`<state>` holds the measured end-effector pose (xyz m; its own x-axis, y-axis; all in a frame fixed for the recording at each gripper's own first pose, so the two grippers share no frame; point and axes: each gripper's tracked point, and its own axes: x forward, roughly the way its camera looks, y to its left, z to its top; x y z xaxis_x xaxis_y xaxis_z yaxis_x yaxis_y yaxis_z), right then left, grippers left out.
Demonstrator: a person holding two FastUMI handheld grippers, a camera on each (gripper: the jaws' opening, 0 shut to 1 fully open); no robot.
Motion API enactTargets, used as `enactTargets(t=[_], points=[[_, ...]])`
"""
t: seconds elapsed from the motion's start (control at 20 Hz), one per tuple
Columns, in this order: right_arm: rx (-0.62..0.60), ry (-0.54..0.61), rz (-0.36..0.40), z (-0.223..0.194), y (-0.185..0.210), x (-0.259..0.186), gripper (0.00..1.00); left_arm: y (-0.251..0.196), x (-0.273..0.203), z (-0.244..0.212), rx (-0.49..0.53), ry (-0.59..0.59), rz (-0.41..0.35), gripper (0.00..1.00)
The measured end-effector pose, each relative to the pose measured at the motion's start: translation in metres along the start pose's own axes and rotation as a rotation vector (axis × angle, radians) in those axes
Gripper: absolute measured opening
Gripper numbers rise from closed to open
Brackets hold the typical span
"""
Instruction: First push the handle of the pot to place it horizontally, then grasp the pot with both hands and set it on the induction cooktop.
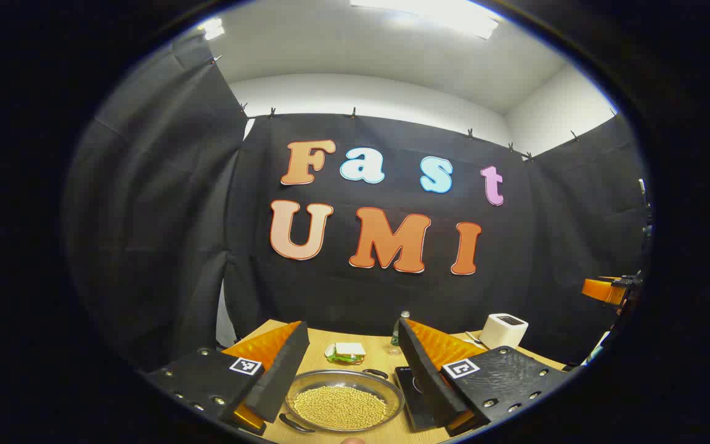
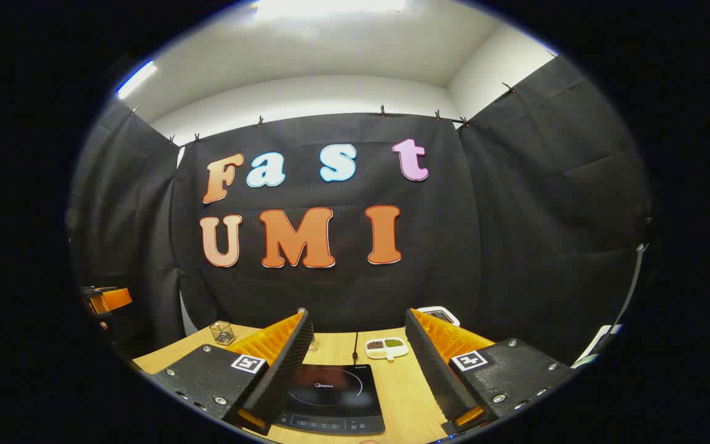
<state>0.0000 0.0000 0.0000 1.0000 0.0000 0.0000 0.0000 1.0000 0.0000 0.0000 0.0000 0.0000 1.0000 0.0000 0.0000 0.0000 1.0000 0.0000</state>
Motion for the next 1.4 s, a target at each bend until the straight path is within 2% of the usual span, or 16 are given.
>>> enactTargets(t=[0.05,0.1,0.3,0.4,0.45,0.55,0.65,0.7,0.9,0.95,1.0,1.1,1.2,1.35,1.4], points=[[-0.002,0.007,0.002,-0.002,0.001,0.0,0.9,0.0,0.0,-0.002,0.011,0.004,0.002,0.9],[-0.004,0.012,0.006,-0.005,0.002,0.002,0.94,0.0,0.0,-0.003,0.021,0.006,0.006,0.9],[-0.021,0.003,0.012,-0.002,0.002,0.0,0.94,-0.008,0.002,-0.001,0.014,0.01,-0.011,0.88],[-0.036,-0.005,0.008,0.001,0.001,-0.001,0.94,-0.008,0.005,0.001,0.013,0.006,-0.01,0.9],[-0.043,-0.007,0.005,0.002,0.0,-0.001,0.9,-0.007,0.007,0.003,0.02,0.003,-0.006,0.93],[-0.049,-0.009,-0.001,0.004,-0.004,0.0,0.94,-0.007,0.011,0.008,0.031,-0.009,0.002,0.93],[-0.044,-0.006,-0.004,0.005,-0.006,0.001,0.94,-0.008,0.013,0.012,0.032,-0.016,0.004,0.88],[-0.039,-0.005,-0.003,0.005,-0.007,0.002,0.94,-0.009,0.015,0.011,0.028,-0.018,0.001,0.89],[-0.028,0.001,-0.007,0.004,-0.012,0.003,0.94,-0.02,0.017,0.013,-0.006,-0.024,-0.046,0.9],[-0.027,0.001,-0.009,0.004,-0.014,0.004,0.94,-0.021,0.017,0.013,-0.012,-0.022,-0.055,0.88],[-0.027,0.001,-0.009,0.003,-0.012,0.006,0.94,-0.021,0.018,0.012,-0.011,-0.02,-0.059,0.9],[-0.027,0.011,-0.005,-0.002,-0.012,0.006,0.94,-0.023,0.018,0.009,0.007,-0.013,-0.063,0.88],[-0.026,0.019,0.002,-0.004,-0.01,0.007,0.94,-0.025,0.017,0.011,0.031,-0.019,-0.073,0.93],[-0.02,0.018,0.009,-0.003,-0.009,0.006,0.94,-0.026,0.015,0.016,0.052,-0.04,-0.07,0.93],[-0.019,0.017,0.009,-0.004,-0.009,0.006,0.94,-0.025,0.014,0.015,0.055,-0.038,-0.067,0.88]])
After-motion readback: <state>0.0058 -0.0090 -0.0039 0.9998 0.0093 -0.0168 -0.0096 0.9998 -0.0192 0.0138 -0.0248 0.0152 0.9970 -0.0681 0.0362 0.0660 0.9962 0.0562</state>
